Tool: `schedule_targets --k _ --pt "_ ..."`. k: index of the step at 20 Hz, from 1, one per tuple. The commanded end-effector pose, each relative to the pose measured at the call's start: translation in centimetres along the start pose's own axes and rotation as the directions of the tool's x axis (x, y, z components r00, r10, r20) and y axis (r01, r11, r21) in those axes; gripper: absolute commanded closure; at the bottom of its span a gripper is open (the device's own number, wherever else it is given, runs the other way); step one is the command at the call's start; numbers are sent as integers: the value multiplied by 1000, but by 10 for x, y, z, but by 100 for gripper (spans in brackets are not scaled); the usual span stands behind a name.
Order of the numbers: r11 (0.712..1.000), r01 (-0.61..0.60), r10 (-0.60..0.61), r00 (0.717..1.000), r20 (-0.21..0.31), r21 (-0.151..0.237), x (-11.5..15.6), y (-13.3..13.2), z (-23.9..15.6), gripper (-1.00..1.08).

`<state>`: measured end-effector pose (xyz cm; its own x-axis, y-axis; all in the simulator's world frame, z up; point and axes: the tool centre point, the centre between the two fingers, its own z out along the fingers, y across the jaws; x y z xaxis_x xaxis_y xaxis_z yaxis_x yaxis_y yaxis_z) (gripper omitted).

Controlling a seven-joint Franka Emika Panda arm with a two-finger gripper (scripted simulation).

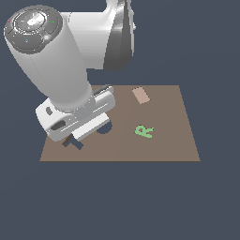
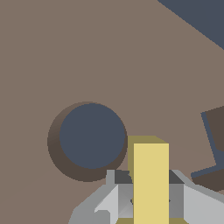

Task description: Insert a designated object into the corresponding slot on a board.

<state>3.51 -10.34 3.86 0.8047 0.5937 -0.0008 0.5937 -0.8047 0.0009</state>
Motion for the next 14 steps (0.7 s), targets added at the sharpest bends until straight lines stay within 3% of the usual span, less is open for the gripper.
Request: schedule_targets --k 1,14 --pt "998 63 -63 998 0 0 2 14 0 108" --pt "966 258 -258 966 0 0 14 59 -1 108"
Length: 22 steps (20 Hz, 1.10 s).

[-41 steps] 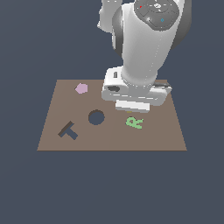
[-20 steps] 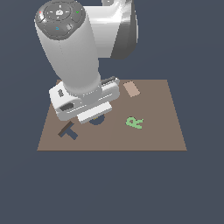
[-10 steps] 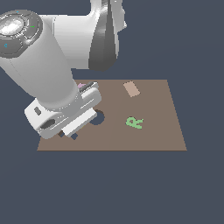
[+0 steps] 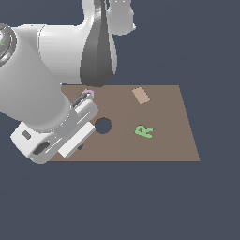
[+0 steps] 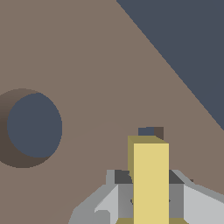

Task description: Insert a designated object into the corresponding slot on a board.

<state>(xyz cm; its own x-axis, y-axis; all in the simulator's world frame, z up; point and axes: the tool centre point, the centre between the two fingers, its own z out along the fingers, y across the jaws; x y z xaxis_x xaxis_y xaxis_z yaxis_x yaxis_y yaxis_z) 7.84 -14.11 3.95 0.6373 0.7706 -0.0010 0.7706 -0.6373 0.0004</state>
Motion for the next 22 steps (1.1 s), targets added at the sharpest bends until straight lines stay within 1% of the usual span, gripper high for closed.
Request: schedule_targets --k 1,6,12,18,19,22 --pt "1000 25 -25 1000 0 0 1 6 0 108" --pt "999 49 -49 999 0 0 3 11 0 108" --pt "999 50 -50 999 0 0 3 11 0 108" --pt "999 51 -51 999 0 -1 4 11 10 108" --pt "999 51 -51 999 0 -1 4 11 10 -92" --pt "999 51 -51 999 0 -1 4 11 10 -92"
